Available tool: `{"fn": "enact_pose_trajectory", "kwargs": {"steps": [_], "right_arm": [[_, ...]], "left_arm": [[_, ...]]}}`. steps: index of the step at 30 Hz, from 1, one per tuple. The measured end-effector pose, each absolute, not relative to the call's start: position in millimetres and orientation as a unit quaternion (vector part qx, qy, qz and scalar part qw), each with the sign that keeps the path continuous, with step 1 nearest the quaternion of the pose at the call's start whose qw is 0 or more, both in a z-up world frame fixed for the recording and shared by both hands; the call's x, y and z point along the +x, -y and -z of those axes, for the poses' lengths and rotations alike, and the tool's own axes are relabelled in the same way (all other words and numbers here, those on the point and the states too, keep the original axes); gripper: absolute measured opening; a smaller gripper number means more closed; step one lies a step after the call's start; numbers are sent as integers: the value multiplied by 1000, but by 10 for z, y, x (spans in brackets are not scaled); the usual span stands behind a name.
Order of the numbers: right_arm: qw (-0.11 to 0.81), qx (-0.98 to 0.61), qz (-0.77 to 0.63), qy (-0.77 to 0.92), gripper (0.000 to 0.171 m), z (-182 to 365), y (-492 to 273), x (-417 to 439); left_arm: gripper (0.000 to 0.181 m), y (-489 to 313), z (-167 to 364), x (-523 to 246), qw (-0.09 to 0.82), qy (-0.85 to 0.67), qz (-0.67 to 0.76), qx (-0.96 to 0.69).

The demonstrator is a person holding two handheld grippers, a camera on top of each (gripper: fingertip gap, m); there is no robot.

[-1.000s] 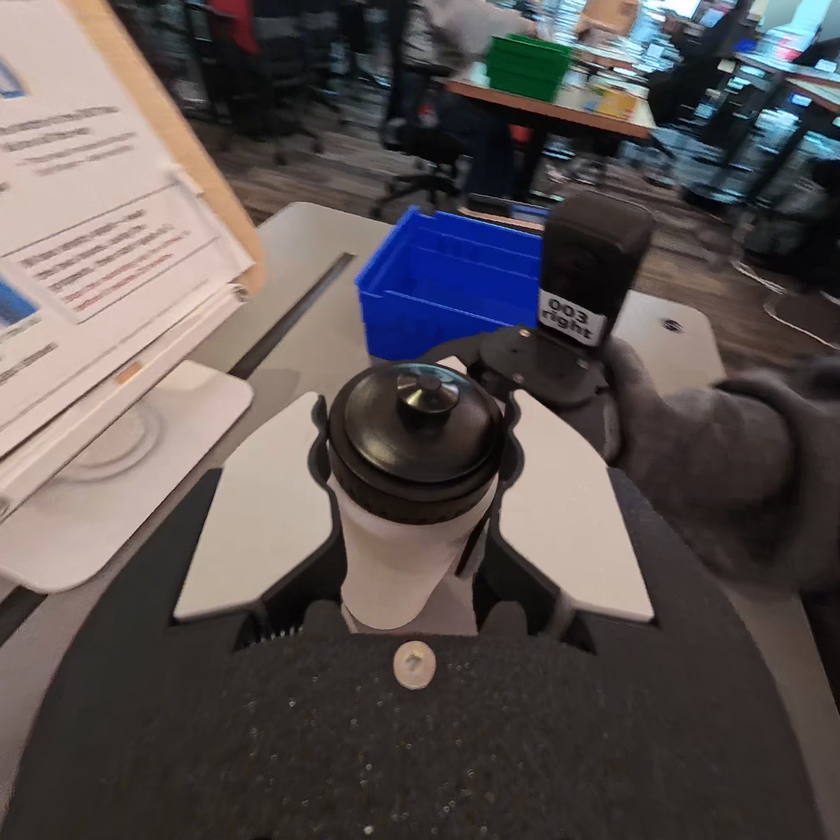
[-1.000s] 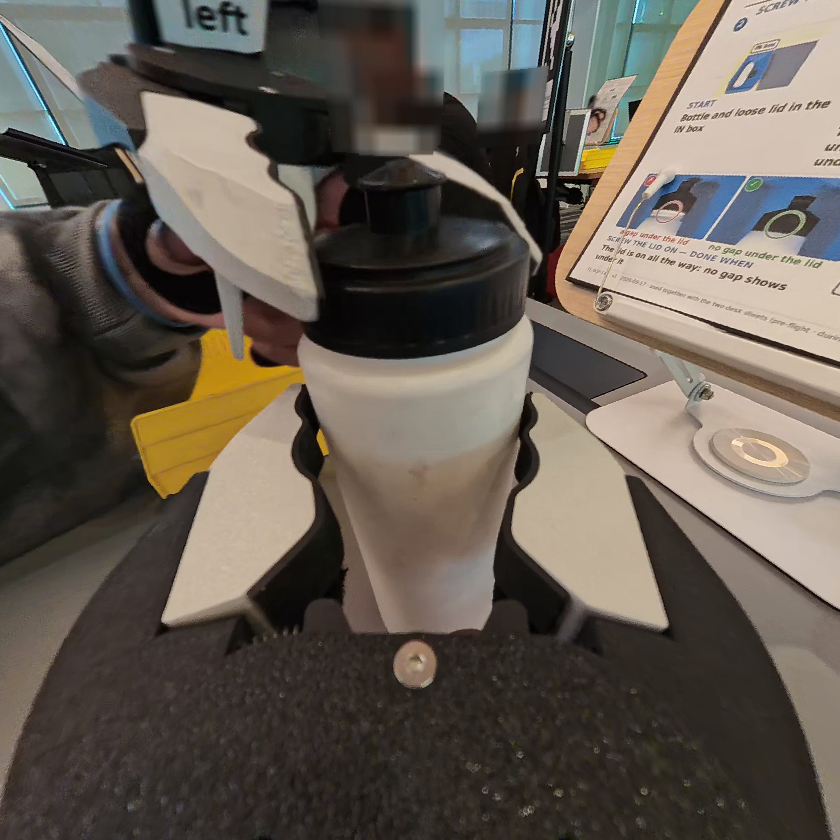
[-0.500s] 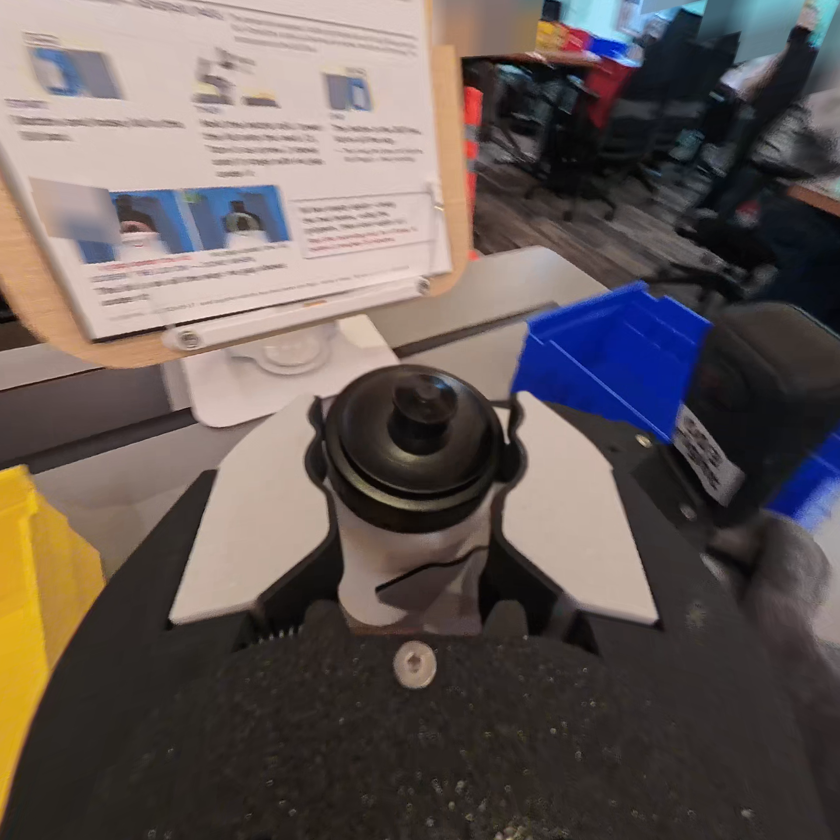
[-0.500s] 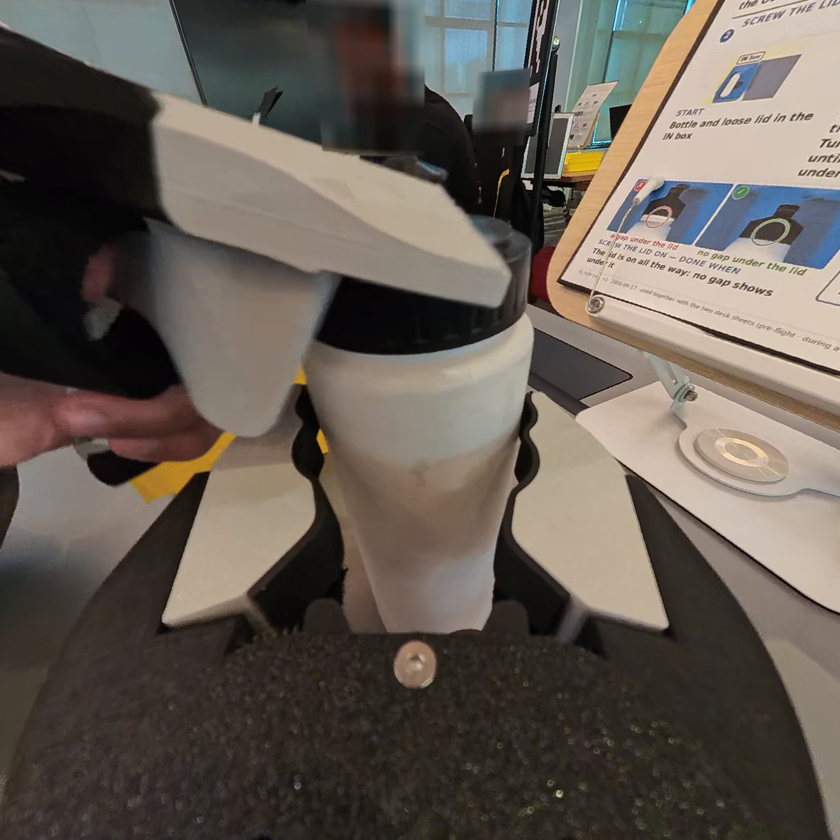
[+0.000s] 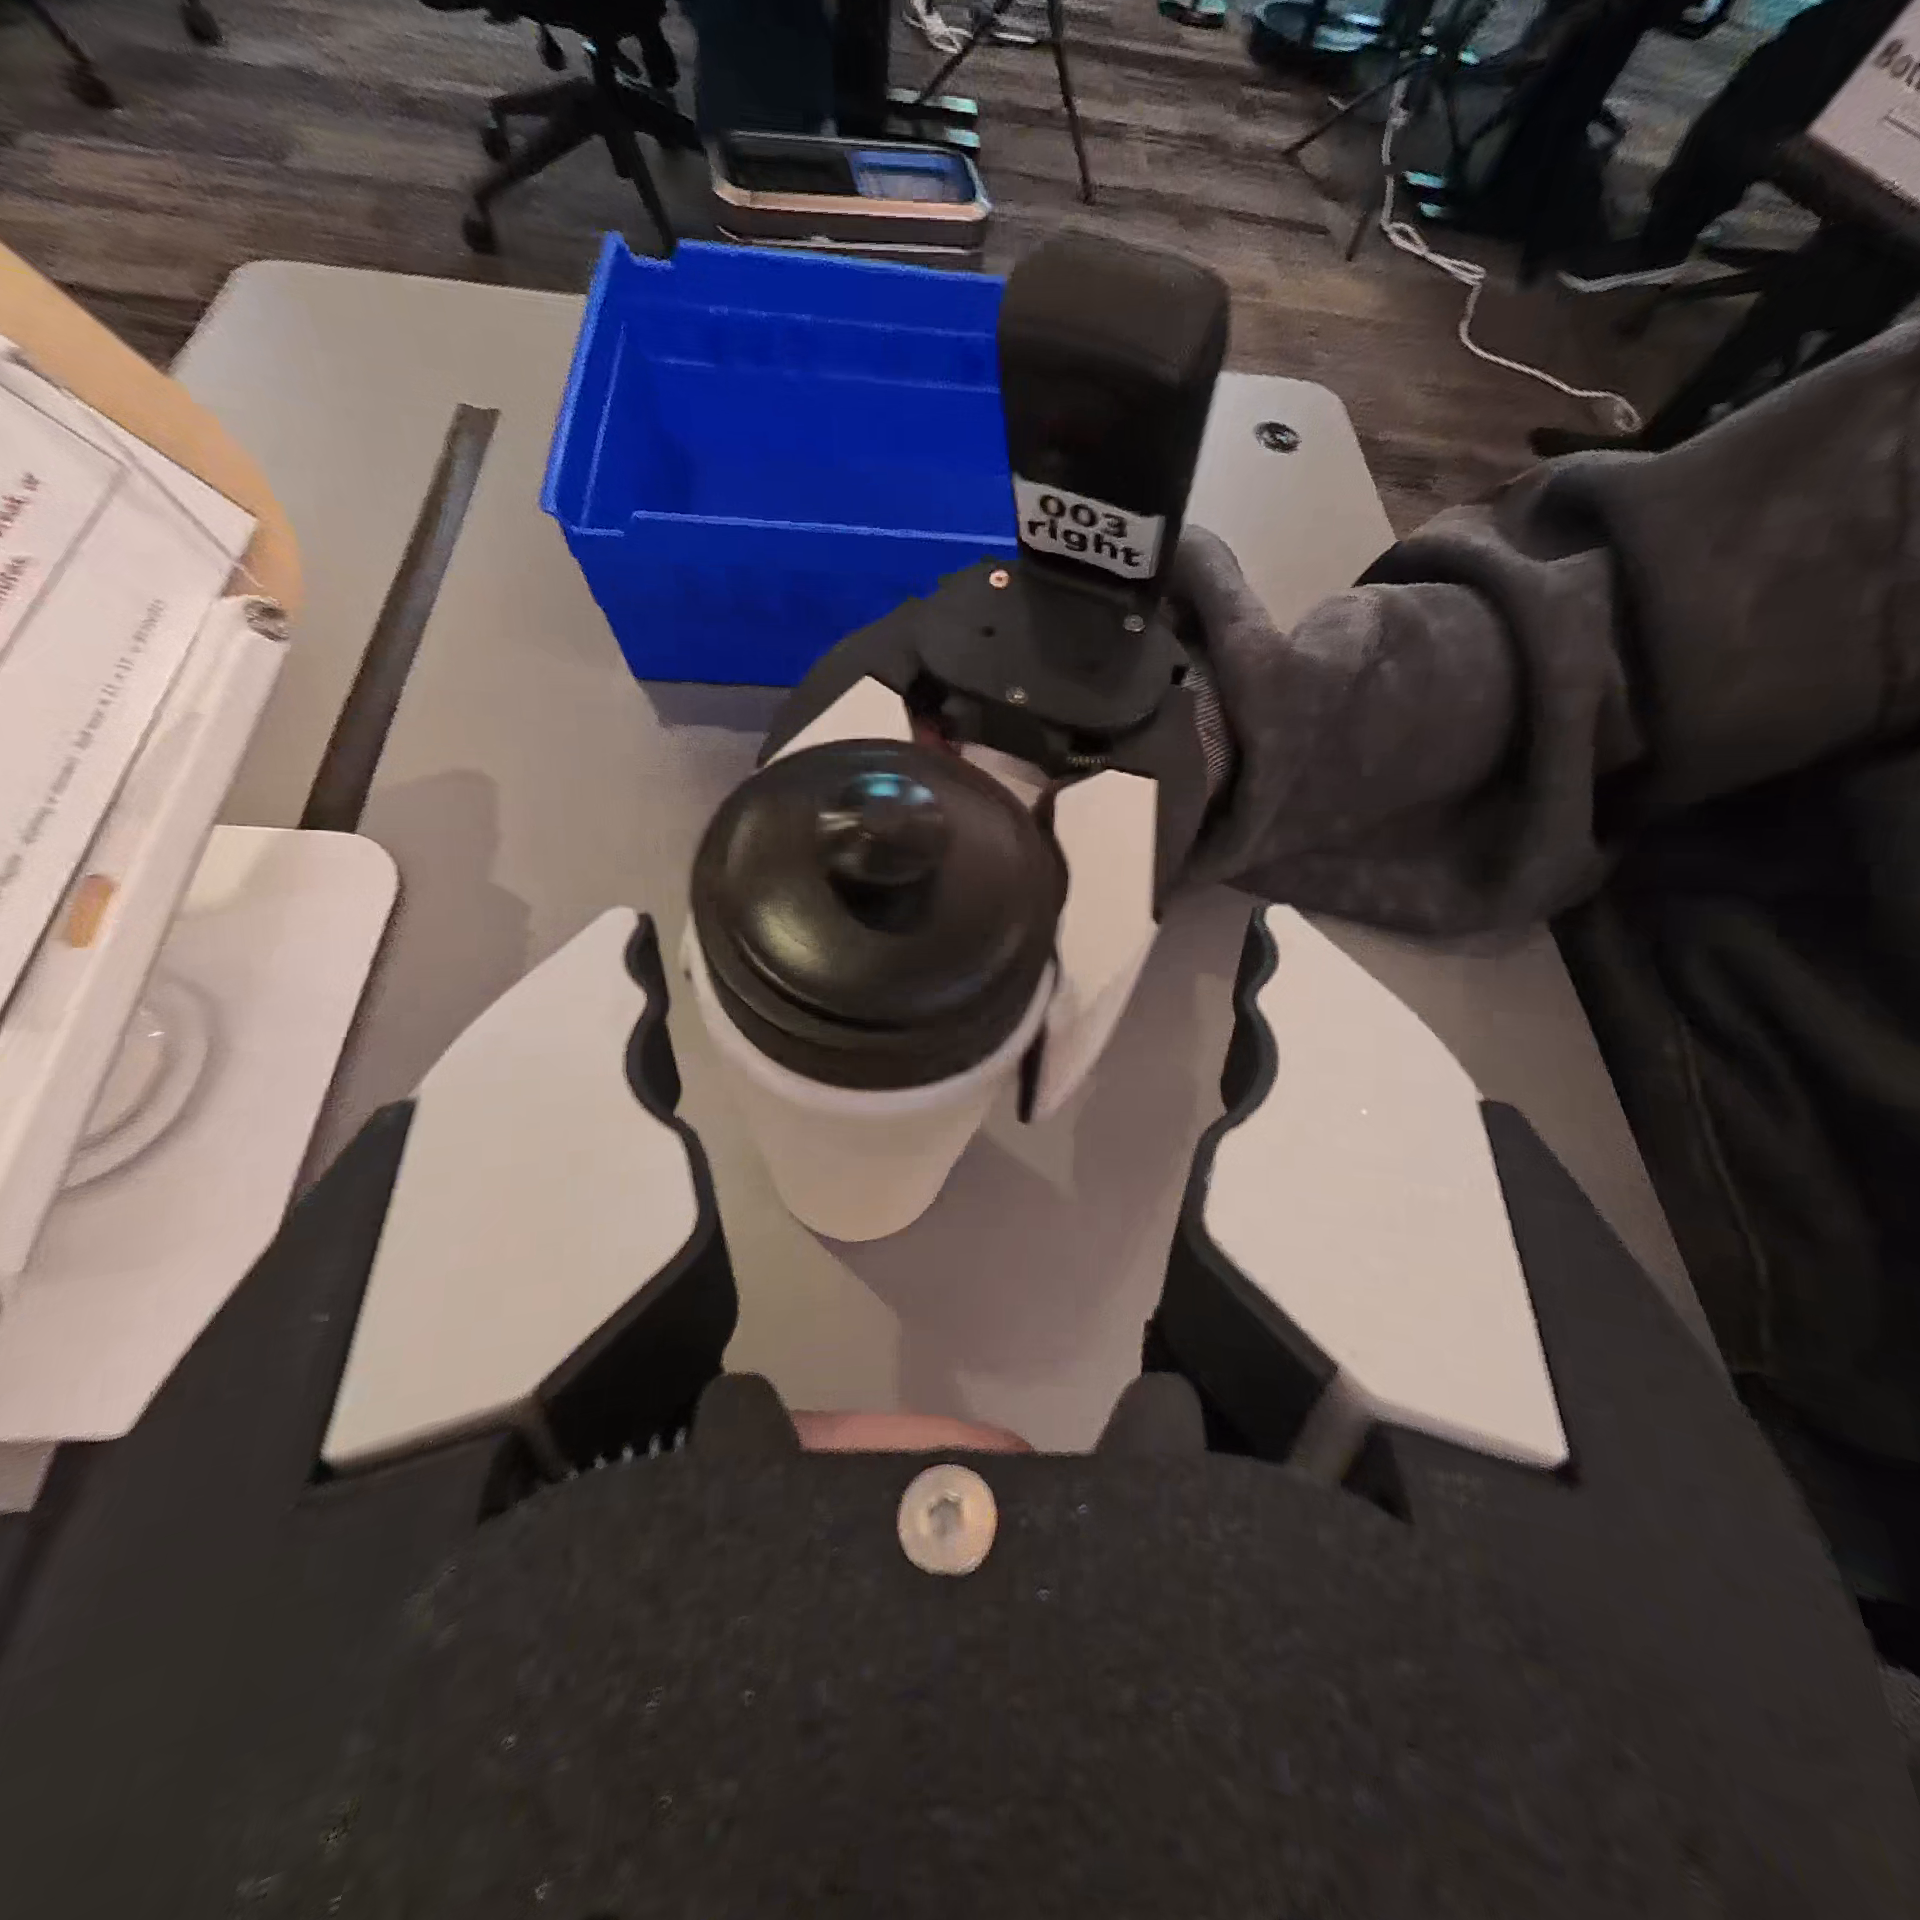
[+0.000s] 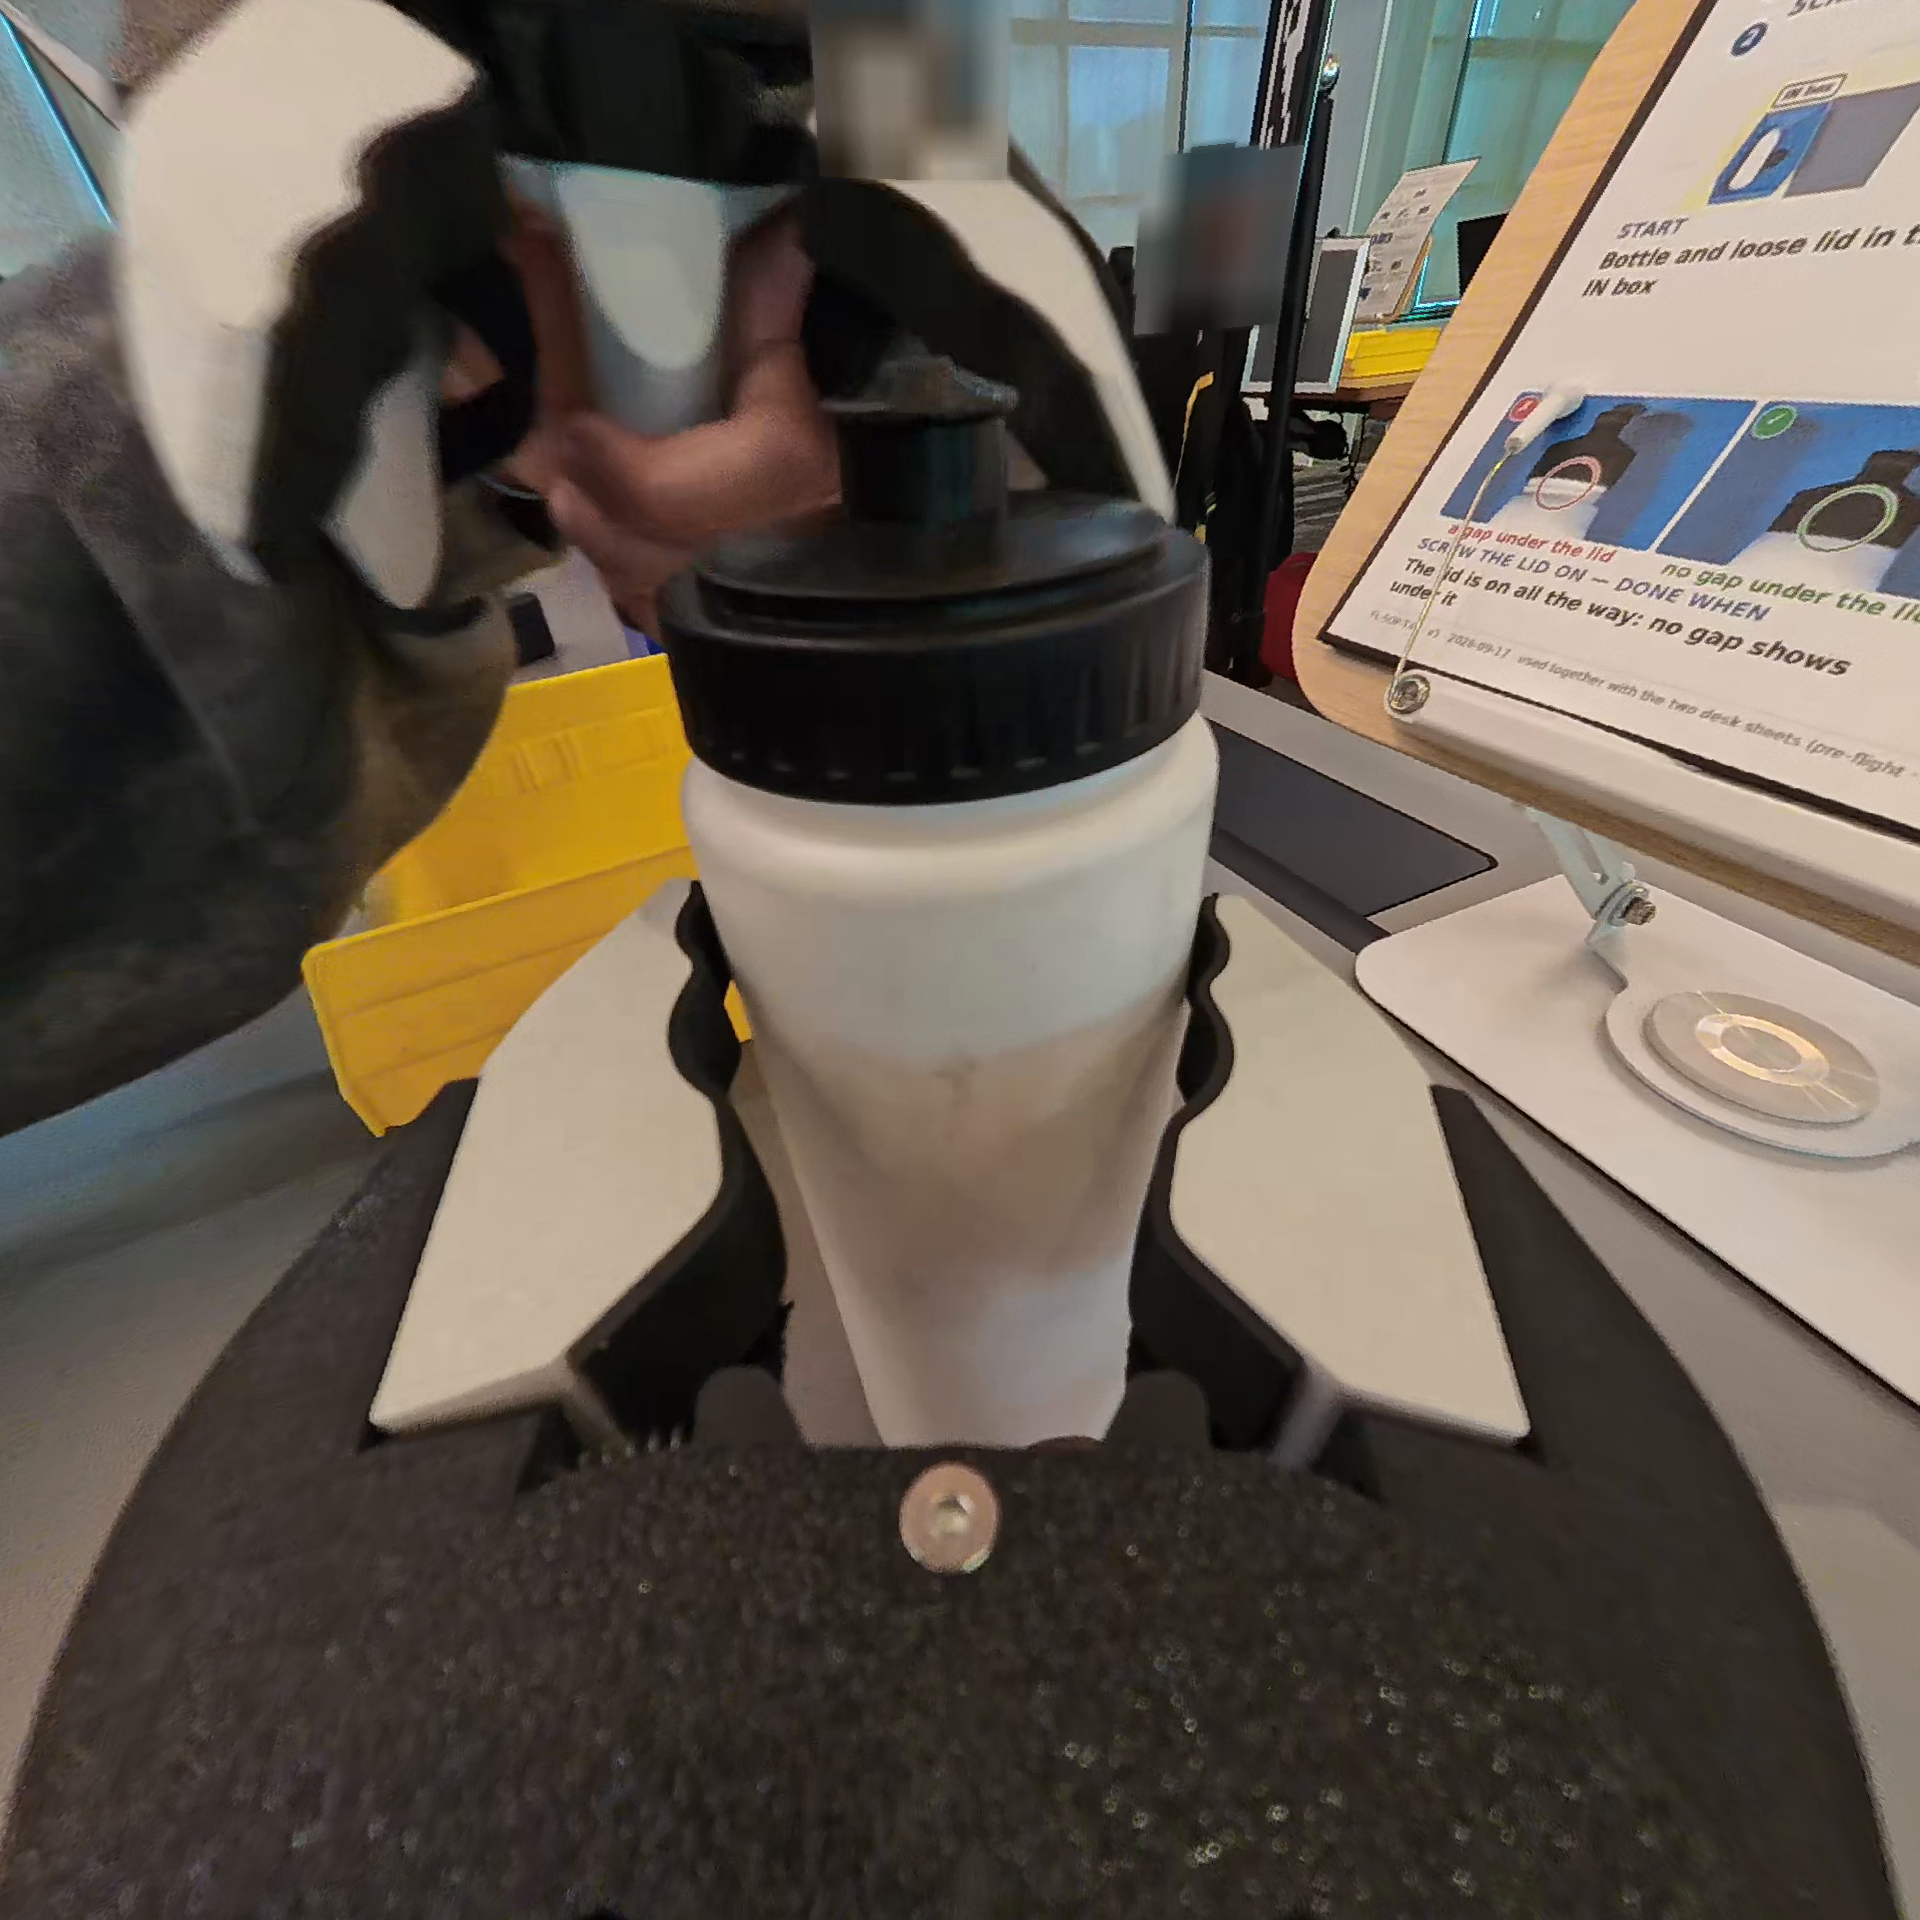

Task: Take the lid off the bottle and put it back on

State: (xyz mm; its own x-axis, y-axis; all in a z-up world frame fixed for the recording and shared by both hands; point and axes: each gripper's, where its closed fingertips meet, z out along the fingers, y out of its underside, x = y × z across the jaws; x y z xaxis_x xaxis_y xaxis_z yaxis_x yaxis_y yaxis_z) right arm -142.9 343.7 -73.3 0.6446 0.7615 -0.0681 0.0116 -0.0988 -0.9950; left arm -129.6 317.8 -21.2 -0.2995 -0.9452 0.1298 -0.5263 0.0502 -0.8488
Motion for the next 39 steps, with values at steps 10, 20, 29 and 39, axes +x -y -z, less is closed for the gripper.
{"fn": "enact_pose_trajectory", "kwargs": {"steps": [10, 20, 29, 39], "right_arm": [[605, -676, -308, 287, 85, 735, -3441, -1419], [614, -681, -293, 272, 85, 733, -3456, -1402], [624, -702, -248, 238, 84, 743, -3525, -1399], [626, -700, -251, 235, 85, 742, -3539, -1412]], "left_arm": [[81, -3182, 360, -1088, 200, -699, 491, -480], [78, -3305, 341, -1030, 360, -538, 413, -641], [78, -3512, 330, -1092, 490, -267, 268, -785], [101, -3355, 234, -1142, 478, -333, 305, -753]]}}
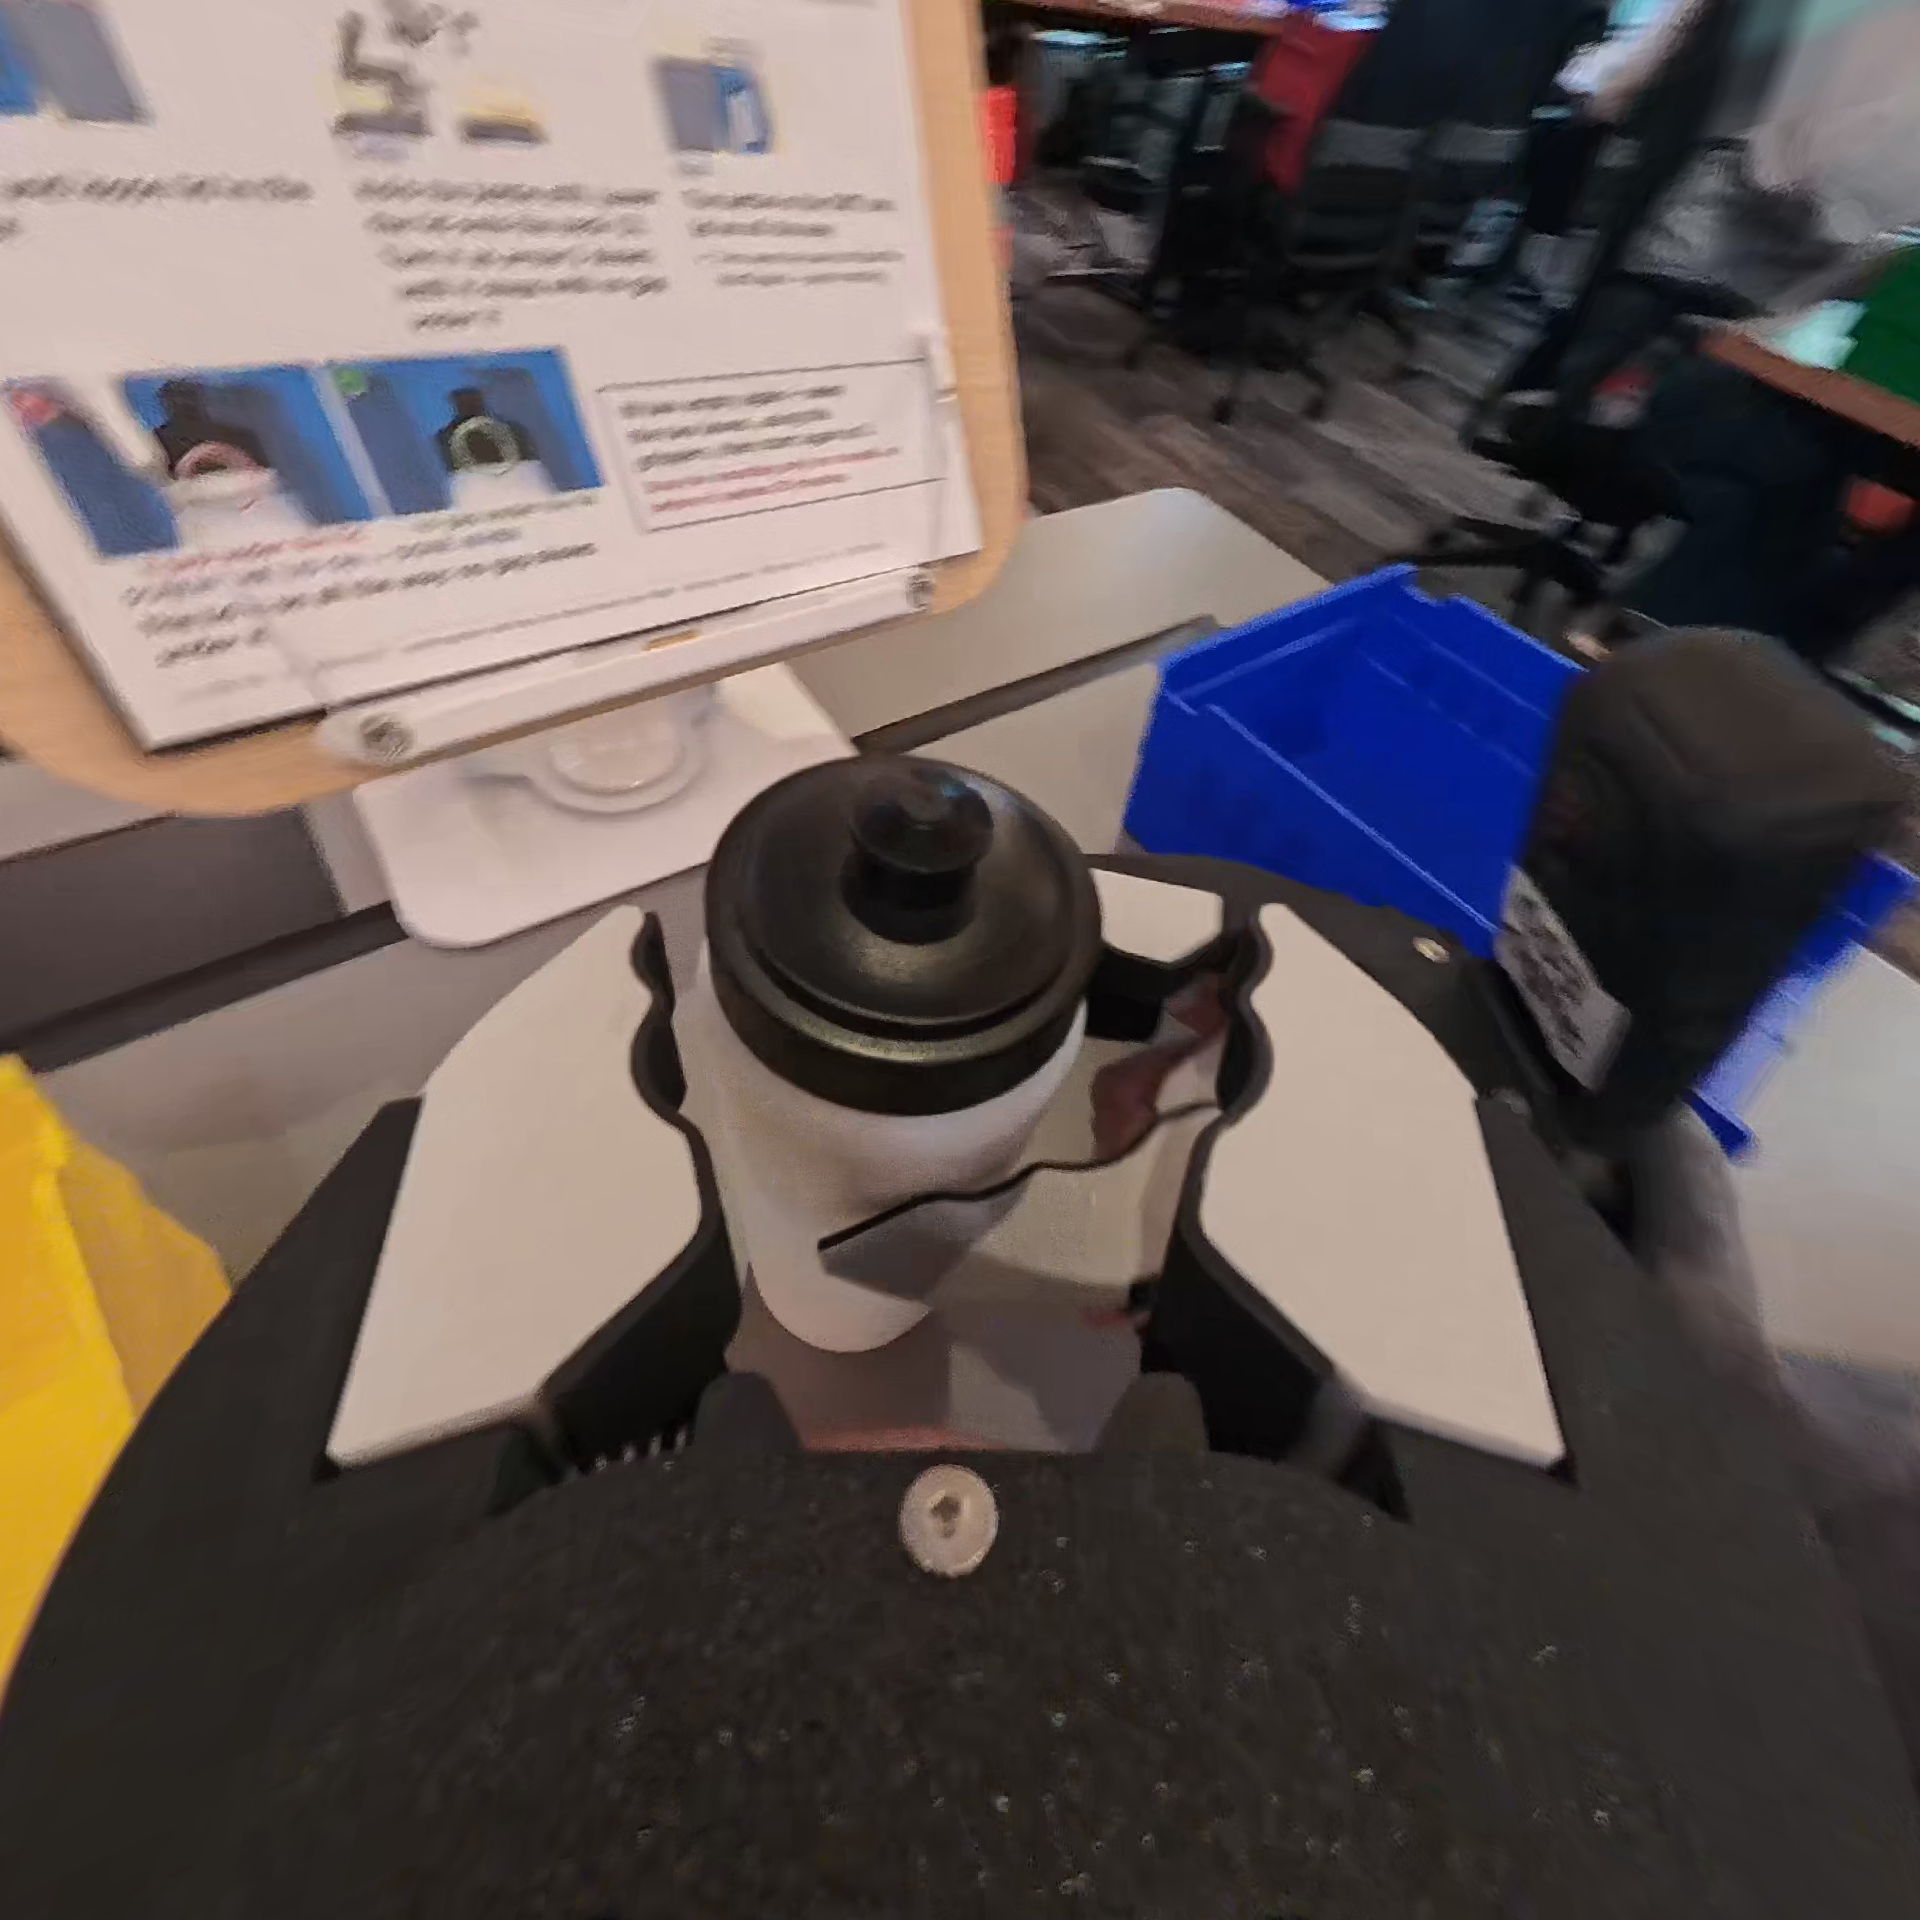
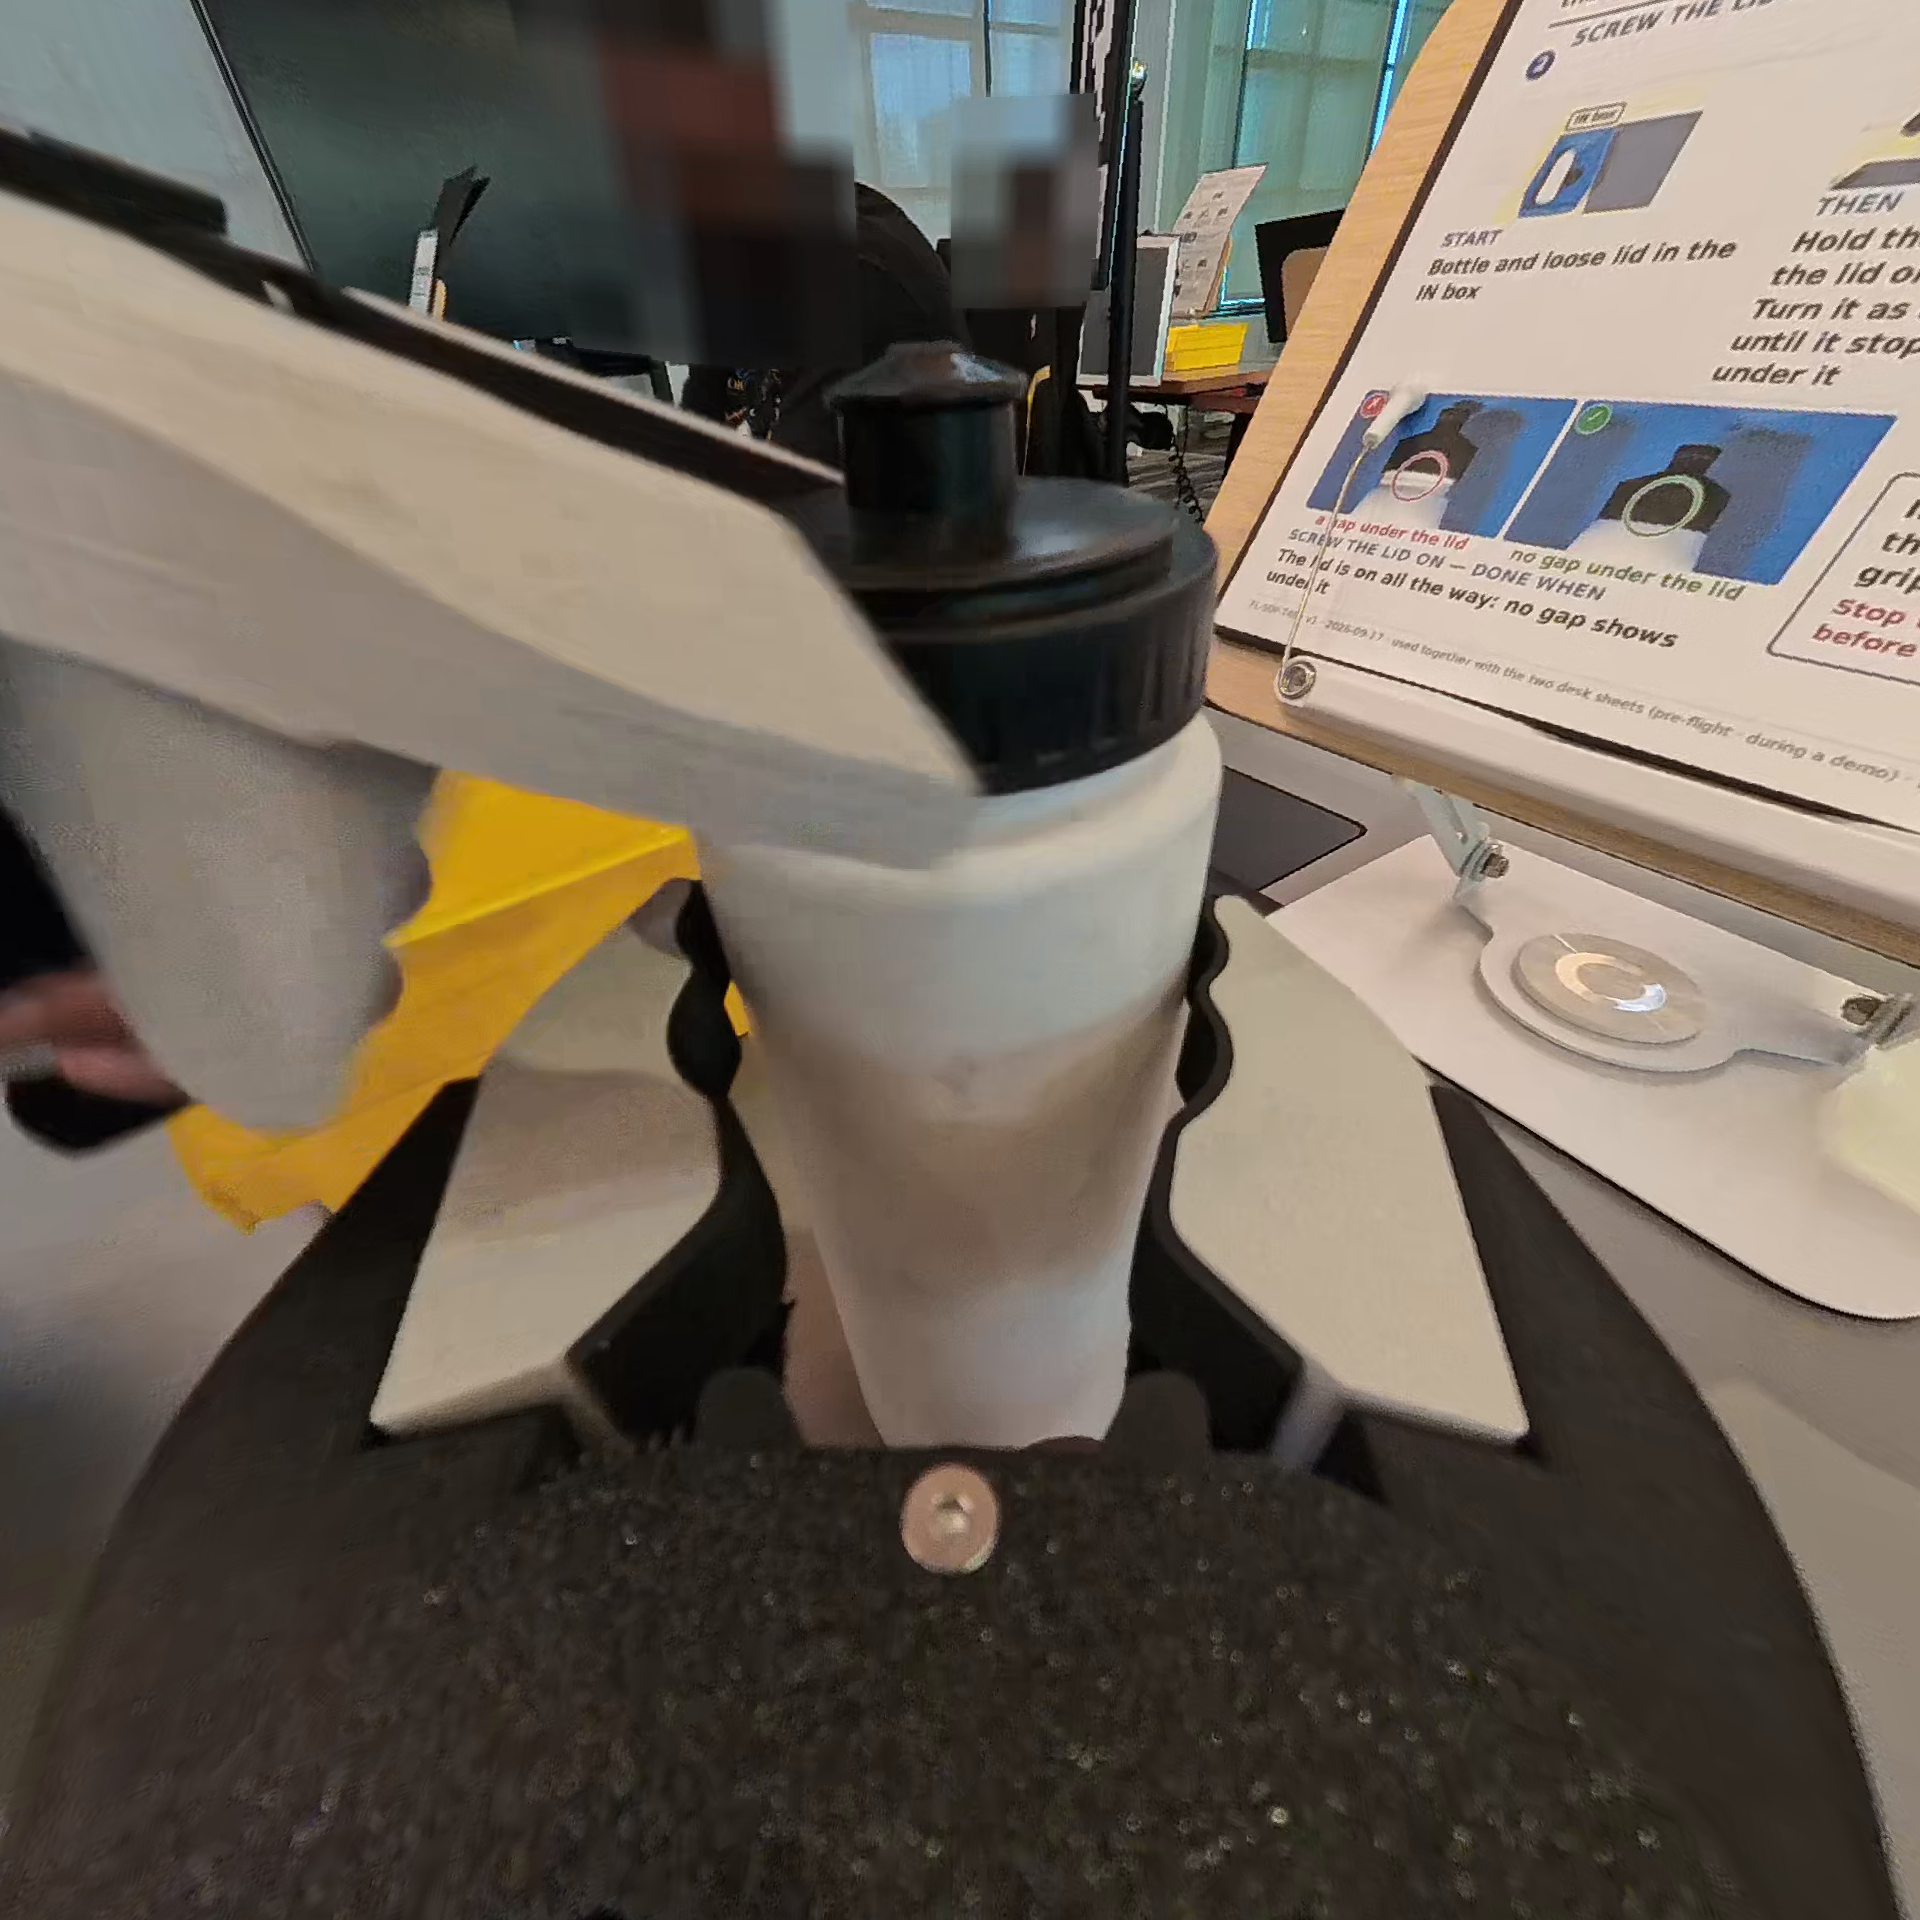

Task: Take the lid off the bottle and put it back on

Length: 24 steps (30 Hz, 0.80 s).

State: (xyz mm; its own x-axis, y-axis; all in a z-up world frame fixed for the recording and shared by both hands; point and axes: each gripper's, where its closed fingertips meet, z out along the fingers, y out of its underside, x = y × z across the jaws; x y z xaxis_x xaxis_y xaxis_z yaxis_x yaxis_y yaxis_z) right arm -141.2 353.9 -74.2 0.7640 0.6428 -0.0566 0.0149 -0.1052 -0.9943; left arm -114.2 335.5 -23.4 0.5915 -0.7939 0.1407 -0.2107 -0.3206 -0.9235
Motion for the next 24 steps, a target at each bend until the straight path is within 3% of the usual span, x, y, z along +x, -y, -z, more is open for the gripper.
{"fn": "enact_pose_trajectory", "kwargs": {"steps": [4, 8, 15, 20, 24], "right_arm": [[622, -694, -266, 246, 85, 740, -3515, -1416], [616, -679, -293, 271, 85, 736, -3461, -1454], [612, -681, -291, 278, 85, 738, -3468, -1473], [610, -684, -289, 278, 85, 741, -3467, -1474], [610, -685, -288, 277, 85, 741, -3470, -1477]], "left_arm": [[102, -3170, -57, -1352, 435, -463, 384, -670], [101, -2969, -85, -1526, 301, -580, 473, -591], [92, -3174, 80, -1277, 256, -659, 481, -519], [105, -3276, 320, -1167, 205, -708, 446, -508], [77, -3182, 292, -1139, 184, -704, 494, -476]]}}
